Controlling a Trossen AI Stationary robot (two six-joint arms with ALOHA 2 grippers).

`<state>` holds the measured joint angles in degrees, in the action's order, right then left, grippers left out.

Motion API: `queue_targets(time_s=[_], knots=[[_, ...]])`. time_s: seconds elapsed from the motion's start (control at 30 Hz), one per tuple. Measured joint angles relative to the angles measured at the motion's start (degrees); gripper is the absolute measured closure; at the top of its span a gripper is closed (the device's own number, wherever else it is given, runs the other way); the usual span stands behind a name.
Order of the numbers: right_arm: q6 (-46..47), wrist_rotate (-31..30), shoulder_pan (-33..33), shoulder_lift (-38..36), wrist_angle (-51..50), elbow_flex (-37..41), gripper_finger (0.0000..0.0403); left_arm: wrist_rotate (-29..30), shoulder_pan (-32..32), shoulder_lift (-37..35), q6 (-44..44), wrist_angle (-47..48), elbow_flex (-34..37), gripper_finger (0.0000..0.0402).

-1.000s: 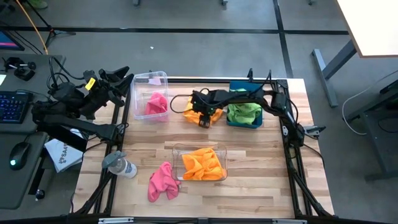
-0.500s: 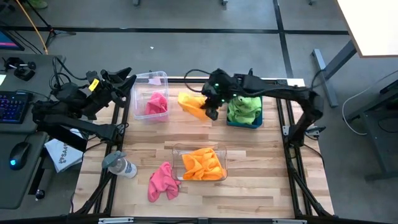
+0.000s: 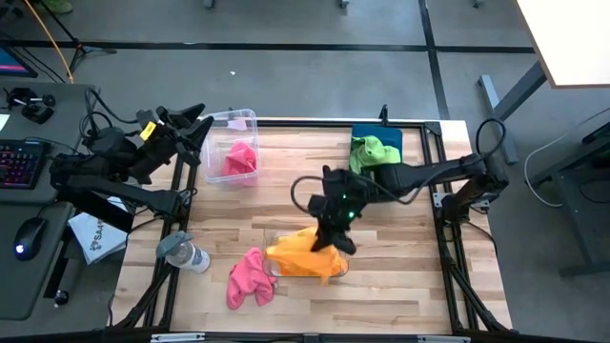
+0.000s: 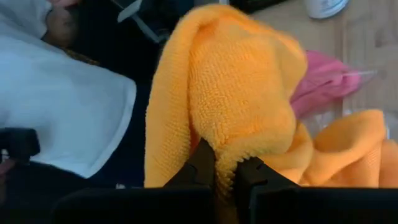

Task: Sort microfiber towel by color & place in baskets
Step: Put the yellow microfiber towel into the bottom transparent bin

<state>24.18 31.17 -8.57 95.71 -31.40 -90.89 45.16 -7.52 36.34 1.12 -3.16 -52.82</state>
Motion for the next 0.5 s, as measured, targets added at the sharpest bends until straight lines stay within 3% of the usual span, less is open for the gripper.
queue_targets(time_s=[0.23,0.37,0.5], knots=[[9.51,-11.95,0.05,3.57,-3.21,0.0,0.04,-0.02,-0.01,-0.01,-2.45,-0.04,0.0,0.0159],[11.51,-12.28,-1.22,6.05,-7.84,-0.02,0.04,-0.02,0.0,-0.03,-3.9,0.29,0.0,0.0159],[4.0,-12.21,-3.42,8.98,-12.32,-0.02,0.04,-0.02,-0.01,-0.03,-4.28,0.28,0.0,0.0159]])
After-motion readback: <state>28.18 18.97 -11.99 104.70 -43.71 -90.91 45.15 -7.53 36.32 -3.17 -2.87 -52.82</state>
